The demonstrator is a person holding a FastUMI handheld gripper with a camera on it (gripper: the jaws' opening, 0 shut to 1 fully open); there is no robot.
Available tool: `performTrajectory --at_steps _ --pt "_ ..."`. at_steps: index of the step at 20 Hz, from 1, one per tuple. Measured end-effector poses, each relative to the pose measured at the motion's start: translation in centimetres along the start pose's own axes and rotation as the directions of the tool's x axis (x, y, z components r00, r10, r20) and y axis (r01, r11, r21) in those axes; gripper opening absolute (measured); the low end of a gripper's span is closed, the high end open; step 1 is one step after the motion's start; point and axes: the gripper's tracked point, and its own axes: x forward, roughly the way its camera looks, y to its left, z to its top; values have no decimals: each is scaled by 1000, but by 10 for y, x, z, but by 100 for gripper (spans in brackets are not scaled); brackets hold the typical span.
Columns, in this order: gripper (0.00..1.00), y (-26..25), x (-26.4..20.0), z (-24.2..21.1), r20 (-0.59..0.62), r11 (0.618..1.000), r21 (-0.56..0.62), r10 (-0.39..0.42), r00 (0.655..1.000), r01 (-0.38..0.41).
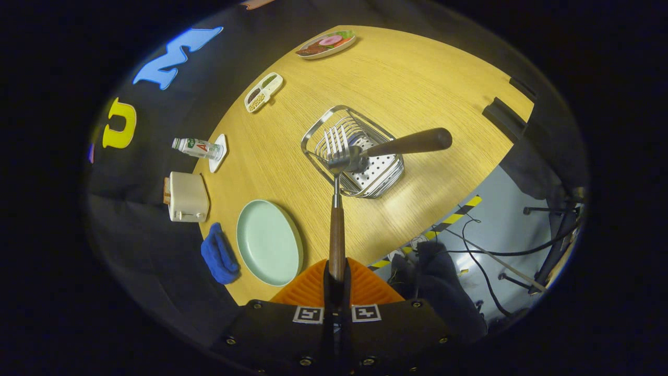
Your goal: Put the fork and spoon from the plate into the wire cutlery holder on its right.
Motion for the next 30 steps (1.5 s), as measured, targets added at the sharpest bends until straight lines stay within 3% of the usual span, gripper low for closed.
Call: performTrajectory --at_steps 6,8,11,12,21,26,30 --pt "14 13 -5 10 46 995 67 66 997 -69" --pt "36 20 -8 13 66 992 80 93 994 -98" --pt "74 15 -6 11 67 997 46 64 996 -68" --pt "79 16 -6 11 68 997 41 61 996 -64" --pt "80 23 -6 9 75 998 -37 57 996 -54" --pt "80 37 -17 27 181 983 -183 57 982 -24" --pt "80 55 -33 49 306 946 -322 71 949 33"
